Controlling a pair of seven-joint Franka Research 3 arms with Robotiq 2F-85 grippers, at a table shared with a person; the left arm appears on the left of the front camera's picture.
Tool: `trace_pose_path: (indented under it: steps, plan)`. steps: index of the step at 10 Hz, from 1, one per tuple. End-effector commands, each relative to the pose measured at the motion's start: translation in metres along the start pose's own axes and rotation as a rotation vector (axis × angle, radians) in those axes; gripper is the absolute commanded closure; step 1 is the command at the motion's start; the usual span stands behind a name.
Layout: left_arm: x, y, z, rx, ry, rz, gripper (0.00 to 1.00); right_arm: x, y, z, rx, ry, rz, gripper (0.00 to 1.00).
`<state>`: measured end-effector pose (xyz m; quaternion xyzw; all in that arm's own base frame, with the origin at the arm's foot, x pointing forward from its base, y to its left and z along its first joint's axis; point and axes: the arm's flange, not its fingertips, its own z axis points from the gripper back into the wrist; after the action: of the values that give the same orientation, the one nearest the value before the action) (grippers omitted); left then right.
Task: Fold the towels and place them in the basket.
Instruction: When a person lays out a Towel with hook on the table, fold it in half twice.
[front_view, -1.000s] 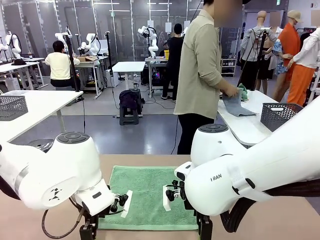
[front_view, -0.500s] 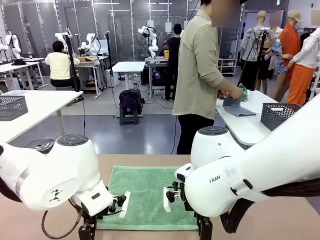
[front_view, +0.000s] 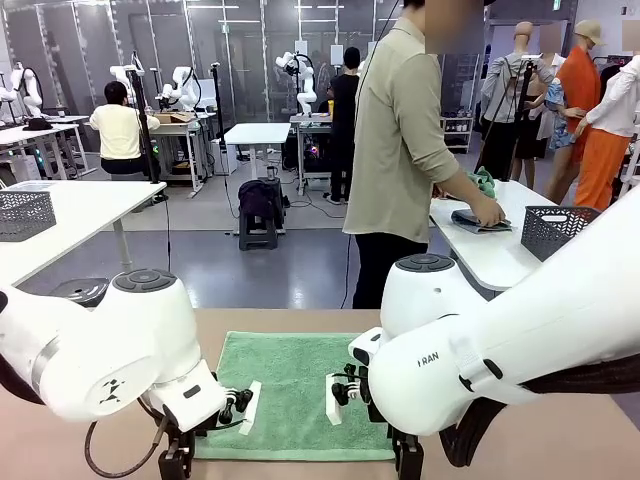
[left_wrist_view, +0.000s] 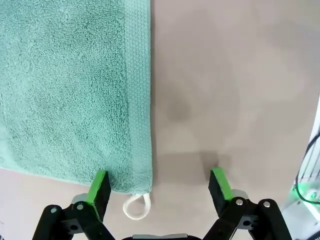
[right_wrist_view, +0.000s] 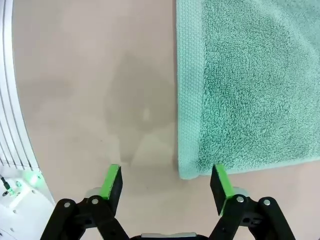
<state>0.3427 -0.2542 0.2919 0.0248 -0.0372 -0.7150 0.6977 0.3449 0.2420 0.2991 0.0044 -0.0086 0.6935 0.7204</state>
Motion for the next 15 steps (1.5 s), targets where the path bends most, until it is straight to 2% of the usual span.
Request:
trace_pose_path:
  steps: [1, 4, 5, 6, 7, 9, 11, 12, 14, 15]
  plan:
    - [-0.0120, -0.0169, -0.0064, 0.036, 0.003, -0.007, 0.00, 0.0018, -0.0049, -0.0086, -0.018, 0.015, -0.016, 0.12]
    - [-0.0104, -0.0163, -0.0060, 0.046, 0.006, -0.012, 0.00, 0.0007, -0.0069, -0.0142, -0.017, 0.017, -0.016, 0.12]
    - [-0.0111, -0.0168, -0.0056, 0.071, 0.024, -0.020, 0.00, 0.0008, -0.0073, -0.0147, -0.024, 0.019, -0.004, 0.26]
    - [-0.0107, -0.0162, -0.0052, 0.080, 0.024, -0.011, 0.20, 0.0019, -0.0067, -0.0147, -0.043, 0.024, 0.000, 0.31]
    - [-0.0098, -0.0168, -0.0040, 0.097, 0.020, -0.011, 0.12, 0.0024, -0.0064, -0.0140, -0.056, 0.027, 0.004, 0.31]
    - [-0.0110, -0.0162, -0.0028, 0.104, 0.023, -0.006, 0.12, 0.0030, -0.0063, -0.0132, -0.063, 0.030, 0.004, 0.31]
    - [-0.0100, -0.0161, -0.0030, 0.121, 0.031, -0.008, 0.32, 0.0025, -0.0064, -0.0130, -0.074, 0.036, 0.003, 0.51]
    - [-0.0096, -0.0159, -0.0030, 0.122, 0.028, -0.003, 0.26, 0.0023, -0.0067, -0.0134, -0.078, 0.033, 0.001, 0.56]
    - [-0.0097, -0.0158, -0.0014, 0.131, 0.028, 0.000, 0.26, 0.0026, -0.0073, -0.0138, -0.082, 0.036, -0.003, 0.56]
    - [-0.0098, -0.0156, -0.0012, 0.138, 0.034, -0.011, 0.26, 0.0024, -0.0077, -0.0137, -0.082, 0.038, -0.003, 0.59]
